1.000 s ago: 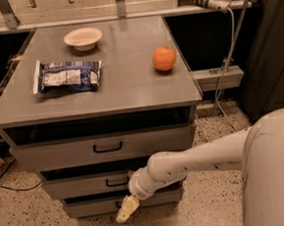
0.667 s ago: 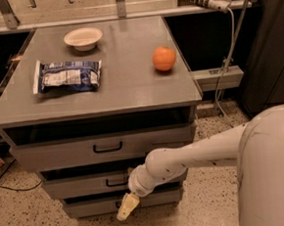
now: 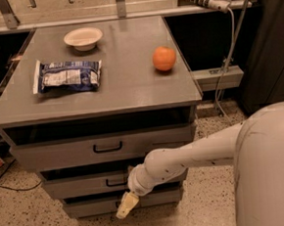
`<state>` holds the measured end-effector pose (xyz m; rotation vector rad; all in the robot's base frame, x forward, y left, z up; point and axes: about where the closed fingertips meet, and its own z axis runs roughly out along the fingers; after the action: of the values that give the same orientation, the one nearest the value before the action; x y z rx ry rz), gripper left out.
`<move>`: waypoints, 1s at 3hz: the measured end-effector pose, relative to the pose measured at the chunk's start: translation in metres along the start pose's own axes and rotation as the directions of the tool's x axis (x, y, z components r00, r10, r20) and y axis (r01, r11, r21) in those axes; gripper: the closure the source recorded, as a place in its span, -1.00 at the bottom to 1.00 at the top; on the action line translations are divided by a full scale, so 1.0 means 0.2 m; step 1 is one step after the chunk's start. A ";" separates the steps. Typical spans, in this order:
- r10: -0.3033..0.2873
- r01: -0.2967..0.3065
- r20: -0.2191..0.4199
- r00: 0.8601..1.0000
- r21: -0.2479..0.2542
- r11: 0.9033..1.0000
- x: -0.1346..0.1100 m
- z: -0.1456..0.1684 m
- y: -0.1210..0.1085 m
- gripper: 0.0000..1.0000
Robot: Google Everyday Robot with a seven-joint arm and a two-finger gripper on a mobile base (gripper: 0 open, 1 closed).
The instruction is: Open middle drawer
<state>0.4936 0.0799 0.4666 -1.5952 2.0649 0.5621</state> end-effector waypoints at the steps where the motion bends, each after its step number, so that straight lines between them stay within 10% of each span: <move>1: -0.002 0.002 -0.001 1.000 0.025 1.000 -0.01 -0.02 -0.02 -1.00; 3: -0.017 0.017 -0.002 1.000 0.040 0.999 0.00 0.02 -0.06 -1.00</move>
Offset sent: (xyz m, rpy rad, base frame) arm 0.0114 -0.0034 -0.0014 -0.0190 -0.0427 -0.0246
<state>0.5067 0.0801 0.4629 -1.5892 2.0494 0.5111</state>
